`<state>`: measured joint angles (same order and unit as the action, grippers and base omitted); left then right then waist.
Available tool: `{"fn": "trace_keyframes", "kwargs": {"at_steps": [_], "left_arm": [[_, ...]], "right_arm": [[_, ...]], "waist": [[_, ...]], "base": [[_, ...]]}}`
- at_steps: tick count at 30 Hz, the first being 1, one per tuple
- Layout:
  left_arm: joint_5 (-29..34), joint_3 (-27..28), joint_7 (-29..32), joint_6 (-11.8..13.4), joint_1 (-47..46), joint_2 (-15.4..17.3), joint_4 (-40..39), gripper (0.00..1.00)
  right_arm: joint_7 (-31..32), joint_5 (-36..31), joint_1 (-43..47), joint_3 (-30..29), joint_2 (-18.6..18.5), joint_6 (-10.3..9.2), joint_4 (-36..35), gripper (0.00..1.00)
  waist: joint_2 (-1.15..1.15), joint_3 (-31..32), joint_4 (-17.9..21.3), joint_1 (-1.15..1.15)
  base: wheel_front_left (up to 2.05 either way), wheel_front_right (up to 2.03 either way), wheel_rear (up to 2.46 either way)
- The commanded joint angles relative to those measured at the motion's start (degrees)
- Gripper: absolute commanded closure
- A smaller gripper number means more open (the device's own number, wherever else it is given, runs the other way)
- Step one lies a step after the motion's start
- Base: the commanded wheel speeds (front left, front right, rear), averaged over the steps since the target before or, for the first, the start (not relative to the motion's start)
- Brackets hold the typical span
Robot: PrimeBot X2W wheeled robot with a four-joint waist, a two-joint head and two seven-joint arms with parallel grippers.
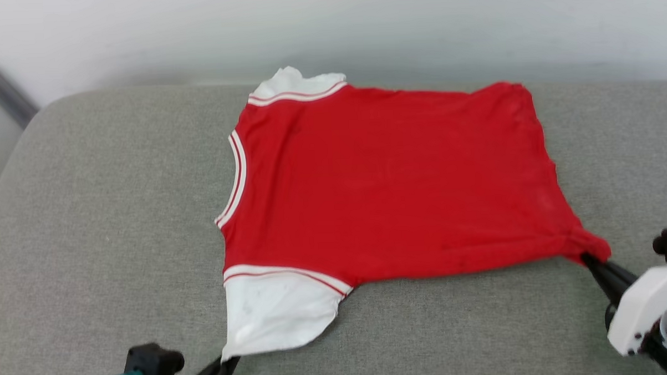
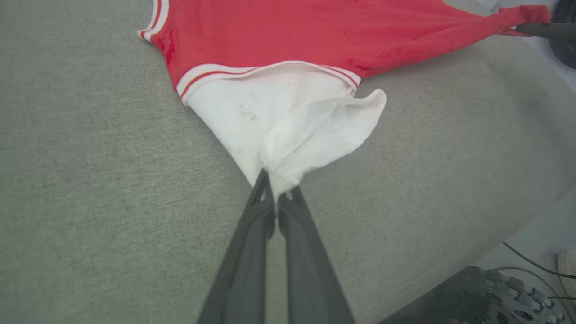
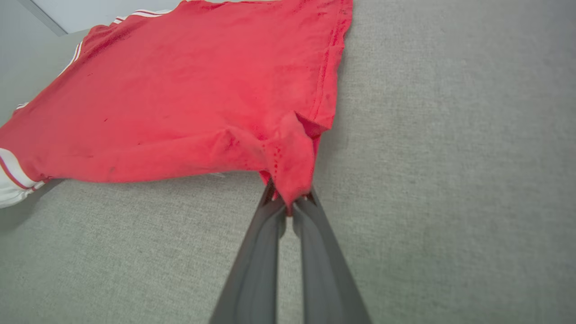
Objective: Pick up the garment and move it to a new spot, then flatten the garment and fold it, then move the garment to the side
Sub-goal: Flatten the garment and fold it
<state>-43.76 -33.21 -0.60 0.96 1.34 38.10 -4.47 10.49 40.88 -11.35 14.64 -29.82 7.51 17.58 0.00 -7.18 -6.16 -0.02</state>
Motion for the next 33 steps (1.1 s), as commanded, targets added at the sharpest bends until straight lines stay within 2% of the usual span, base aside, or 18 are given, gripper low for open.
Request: {"fn": "trace_keyframes", "kwargs": {"at_steps": [1,8,13,22,30,33], "left_arm": [[-0.4,0.0,0.2,0.4,1.2,0.6,-0.6,1.00],[-4.8,-1.5,4.4,2.0,10.6,4.2,-6.8,1.00],[-5.2,-2.1,5.3,1.6,12.2,5.4,-9.3,1.00],[-4.2,2.4,0.7,0.6,6.5,5.8,-11.5,1.00],[-2.2,5.9,-1.8,-1.2,-2.5,5.5,-9.2,1.00],[-0.9,6.6,-2.3,-0.8,-6.2,4.8,-7.9,1.00]], "right_arm": [[0.4,0.6,1.5,-0.3,-0.3,-0.04,-0.6,1.00],[6.2,3.8,10.6,-4.0,-2.2,-0.04,-7.3,1.00],[9.4,4.0,15.1,-6.4,-1.7,-0.03,-11.6,1.00],[13.3,4.2,14.8,-10.1,0.3,-0.03,-17.7,1.00],[16.8,2.0,10.2,-11.0,0.9,-0.03,-20.1,1.00],[18.7,0.9,7.4,-10.5,0.9,-0.03,-20.1,1.00]], "waist": [[0.00,1.2,0.5,0.02],[0.00,3.2,1.7,0.02],[0.00,3.1,1.9,0.02],[0.00,1.0,2.7,0.02],[0.00,-3.5,3.1,0.02],[0.00,-6.0,3.5,0.02]], "base": [[0.00,0.00,0.00],[0.00,0.00,0.00],[0.00,0.00,0.00],[0.00,0.00,0.00],[0.00,0.00,0.00],[0.00,0.00,0.00]]}}
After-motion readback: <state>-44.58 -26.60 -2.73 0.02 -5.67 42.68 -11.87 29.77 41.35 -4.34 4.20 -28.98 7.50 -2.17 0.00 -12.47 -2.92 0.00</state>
